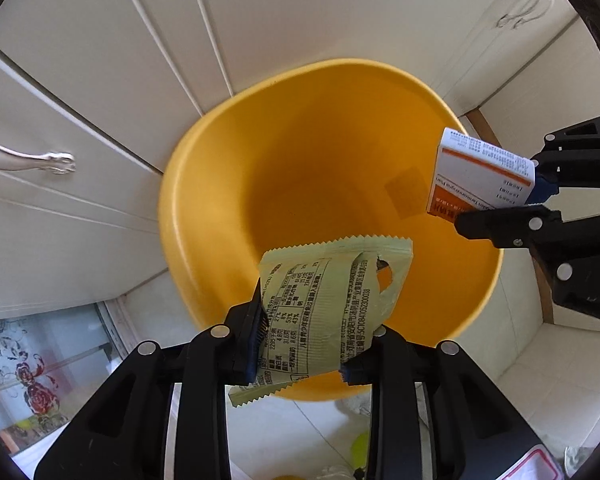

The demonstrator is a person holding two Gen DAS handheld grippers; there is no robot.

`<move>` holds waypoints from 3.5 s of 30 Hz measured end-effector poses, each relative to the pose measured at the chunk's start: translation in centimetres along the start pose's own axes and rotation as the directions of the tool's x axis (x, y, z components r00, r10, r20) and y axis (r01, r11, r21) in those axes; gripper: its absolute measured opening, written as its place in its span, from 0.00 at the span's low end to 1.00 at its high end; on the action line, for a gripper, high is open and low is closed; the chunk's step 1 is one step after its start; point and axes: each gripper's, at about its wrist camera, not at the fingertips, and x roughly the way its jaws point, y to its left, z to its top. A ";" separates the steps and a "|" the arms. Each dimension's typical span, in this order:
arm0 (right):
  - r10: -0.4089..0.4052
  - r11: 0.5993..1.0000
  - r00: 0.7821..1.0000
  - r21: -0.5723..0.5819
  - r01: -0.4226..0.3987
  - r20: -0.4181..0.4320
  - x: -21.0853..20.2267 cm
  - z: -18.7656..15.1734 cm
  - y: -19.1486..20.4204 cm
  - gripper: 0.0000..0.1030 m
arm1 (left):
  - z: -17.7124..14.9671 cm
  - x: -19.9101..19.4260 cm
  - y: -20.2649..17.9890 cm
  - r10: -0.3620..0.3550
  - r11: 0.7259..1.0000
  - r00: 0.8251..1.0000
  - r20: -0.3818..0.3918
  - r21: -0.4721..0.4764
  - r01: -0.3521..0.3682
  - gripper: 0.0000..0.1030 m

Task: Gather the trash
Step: 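Carry the packet and box down over the yellow wastebasket with both tools, then open both tools to drop the packet and box into the wastebasket, then raise both open tools back up toward the counter, then grasp the crumpled silver food bag with the left tool while the right grasps the red wrapper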

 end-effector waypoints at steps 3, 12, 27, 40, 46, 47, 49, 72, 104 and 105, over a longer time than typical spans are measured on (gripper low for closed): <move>0.019 1.000 1.000 0.020 -0.019 0.014 -0.2 0.1 -0.6 0.31 | 0.0 -0.1 0.3 -0.003 1.000 1.000 -0.003 -0.007 0.003 0.38; -0.009 1.000 1.000 0.002 0.009 0.030 -0.7 0.1 -1.1 0.47 | 0.4 -0.1 0.4 0.012 1.000 1.000 0.008 -0.001 -0.012 0.56; -0.013 0.999 0.998 0.033 0.011 0.062 -2.5 0.3 -1.8 0.47 | 0.8 -2.5 0.3 0.031 0.999 0.999 0.015 -0.027 -0.031 0.63; -0.074 0.996 0.973 0.064 0.061 0.219 -12.5 -2.4 2.3 0.47 | -2.3 -12.3 -0.7 0.040 0.991 0.991 0.129 -0.132 -0.022 0.63; -0.132 0.989 0.943 0.097 0.107 0.306 -19.3 -4.3 4.8 0.47 | -3.6 -17.8 -1.5 0.056 0.988 0.978 0.199 -0.155 -0.025 0.63; -0.140 0.988 0.936 0.106 0.111 0.323 -20.6 -4.7 5.1 0.47 | -3.7 -18.8 -1.6 0.065 0.987 0.976 0.206 -0.159 -0.032 0.63; -0.159 0.985 0.922 0.122 0.123 0.353 -22.8 -5.1 5.7 0.47 | -3.8 -20.3 -1.6 0.078 0.985 0.971 0.228 -0.166 -0.040 0.63; -0.251 0.963 0.794 0.226 0.147 0.553 -34.7 -4.2 6.1 0.47 | -0.9 -32.0 -1.9 0.130 0.978 0.908 0.398 -0.204 -0.050 0.67; -0.242 0.953 0.834 0.285 0.106 0.497 -30.7 18.3 -12.2 0.65 | 19.8 -25.4 3.0 0.139 0.956 0.942 0.306 -0.288 -0.047 0.74; -0.243 0.952 0.837 0.288 0.108 0.490 -30.4 18.7 -12.3 0.65 | 19.9 -25.2 3.1 0.138 0.956 0.943 0.302 -0.291 -0.047 0.75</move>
